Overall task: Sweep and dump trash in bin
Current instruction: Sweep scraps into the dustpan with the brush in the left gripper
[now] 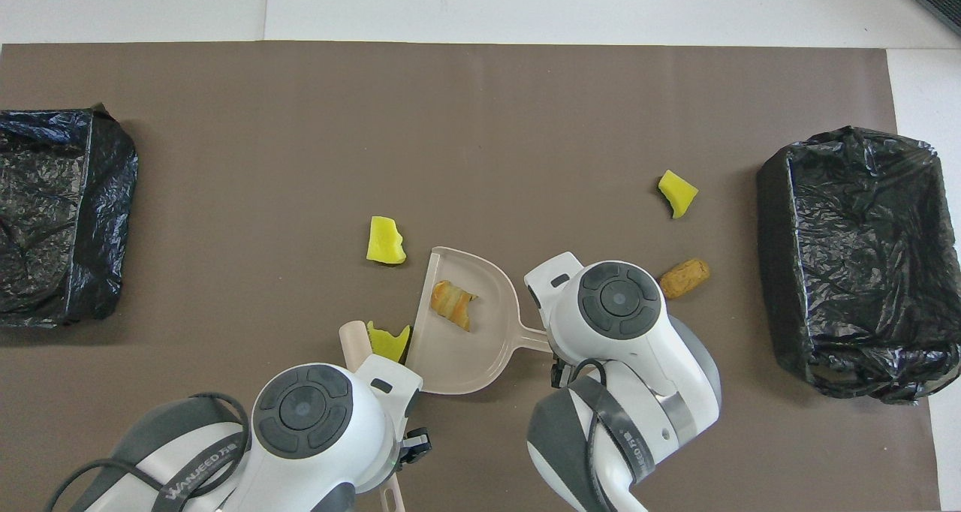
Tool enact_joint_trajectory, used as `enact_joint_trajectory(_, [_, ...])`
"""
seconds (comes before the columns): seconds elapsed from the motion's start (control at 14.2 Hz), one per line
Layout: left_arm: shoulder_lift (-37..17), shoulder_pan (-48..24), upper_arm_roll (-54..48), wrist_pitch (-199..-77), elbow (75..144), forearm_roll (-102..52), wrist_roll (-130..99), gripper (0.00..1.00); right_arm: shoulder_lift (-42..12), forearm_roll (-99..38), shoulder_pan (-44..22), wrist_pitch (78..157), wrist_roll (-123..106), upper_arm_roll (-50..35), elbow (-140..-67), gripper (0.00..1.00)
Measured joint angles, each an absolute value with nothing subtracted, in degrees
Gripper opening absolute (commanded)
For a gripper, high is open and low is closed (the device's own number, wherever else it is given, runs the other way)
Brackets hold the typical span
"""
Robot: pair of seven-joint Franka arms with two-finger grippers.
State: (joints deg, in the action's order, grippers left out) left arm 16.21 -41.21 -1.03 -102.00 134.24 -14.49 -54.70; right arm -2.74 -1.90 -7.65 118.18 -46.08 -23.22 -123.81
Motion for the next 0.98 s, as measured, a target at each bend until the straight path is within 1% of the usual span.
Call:
enact_joint_trajectory(0.28, [18.53, -41.13, -2.52, -103.84, 141.45, -14.18, -69.07, 0.00, -2.96, -1.75, -7.23, 119.92, -54.72, -23.03, -123.80, 0.00])
enact_joint_trajectory(0.56, [18.21, -41.24, -3.39, -114.52, 145.93, -14.14, -73.63, 0.00, -3.03, -0.68, -7.15, 120.38, -55.61, -22.96, -123.80, 0.00])
enact_joint_trajectory(0.77, [16.50, -41.81, -3.61, -120.38, 145.77, -14.05, -63.92, 0.00, -3.03, -0.67, -7.15, 120.38, -55.61, -22.96, -123.80, 0.00])
enact_joint_trajectory(0.98, [14.93, -43.38, -3.92, -121.91, 144.83, -13.97, -44.00, 0.00, -3.03, -0.55, -7.14, 120.38, -55.61, -22.94, -123.80, 0.00])
